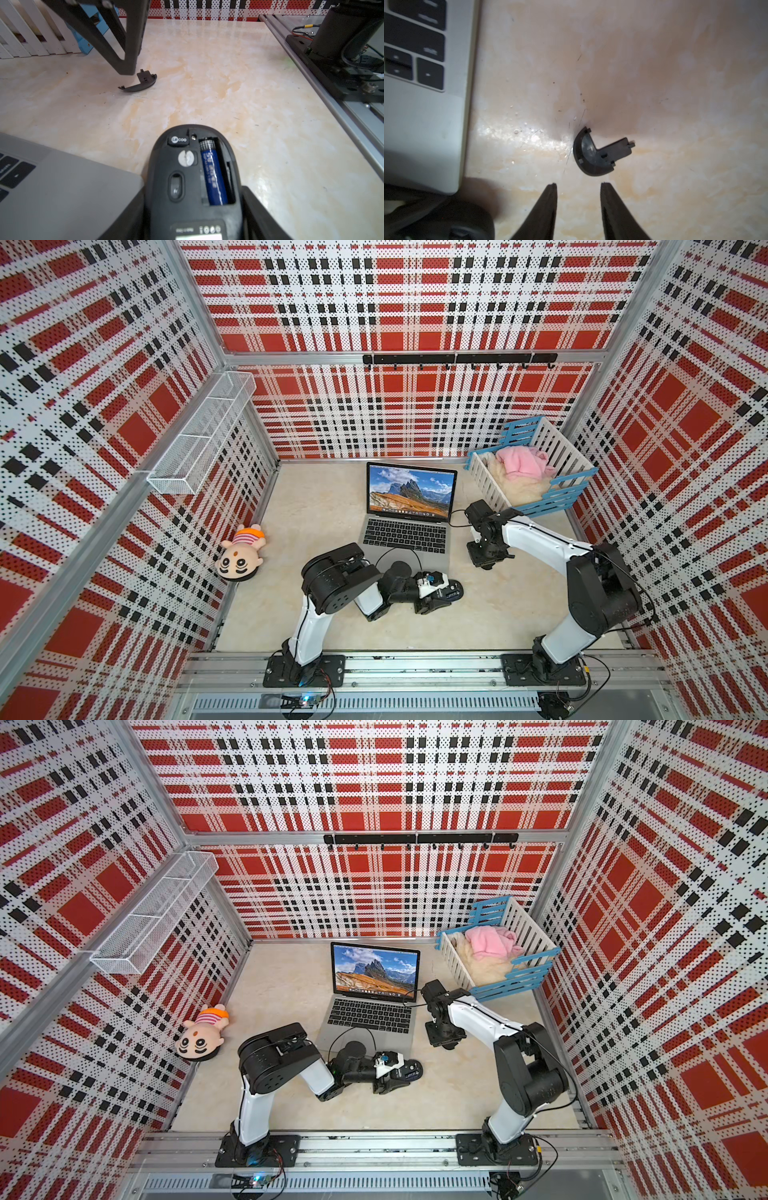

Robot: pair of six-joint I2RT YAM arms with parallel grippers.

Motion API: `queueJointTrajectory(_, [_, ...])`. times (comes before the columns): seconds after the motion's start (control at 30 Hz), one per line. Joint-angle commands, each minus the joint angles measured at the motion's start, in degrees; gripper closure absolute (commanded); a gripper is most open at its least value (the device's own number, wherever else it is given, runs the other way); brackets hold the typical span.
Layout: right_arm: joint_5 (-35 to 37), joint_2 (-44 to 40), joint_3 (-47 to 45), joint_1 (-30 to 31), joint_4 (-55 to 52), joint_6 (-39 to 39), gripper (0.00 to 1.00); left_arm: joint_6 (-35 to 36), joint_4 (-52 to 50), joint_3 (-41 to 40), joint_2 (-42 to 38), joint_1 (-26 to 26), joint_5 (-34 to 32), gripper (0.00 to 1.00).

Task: Remove the wireless mouse receiver from the laptop
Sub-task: Pick up the lid from the center of the board.

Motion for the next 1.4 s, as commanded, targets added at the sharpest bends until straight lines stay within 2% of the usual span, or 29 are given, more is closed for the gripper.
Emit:
queueJointTrajectory(0.0, [2.1, 1.7, 0.8, 0.3, 1.1, -1.6, 0.58, -0.1, -9.3, -1.5, 1.4, 0.9, -2.6, 0.66])
queueJointTrajectory(0.33, [2.1, 6.0, 2.0, 0.3, 2.5, -3.3, 0.59, 0.1, -9.9, -1.2, 1.8, 1.0, -3.0, 0.66])
queueJointTrajectory(0.57, [1.2, 7.9, 2.4, 0.3, 3.1, -3.7, 0.65, -0.1, -10.1, -1.2, 2.3, 1.2, -3.0, 0.66])
queueJointTrajectory(1.17, [-0.9, 8.5, 2.1, 0.4, 3.1, -3.9, 1.00, -0.3, -10.7, -0.8, 2.4, 1.7, -2.5, 0.66])
queueJointTrajectory(1.37, [-9.8, 2.3, 4.3, 0.2, 2.2, -3.6, 1.00, -0.2, -11.2, -1.1, 1.7, 1.8, -2.6, 0.66])
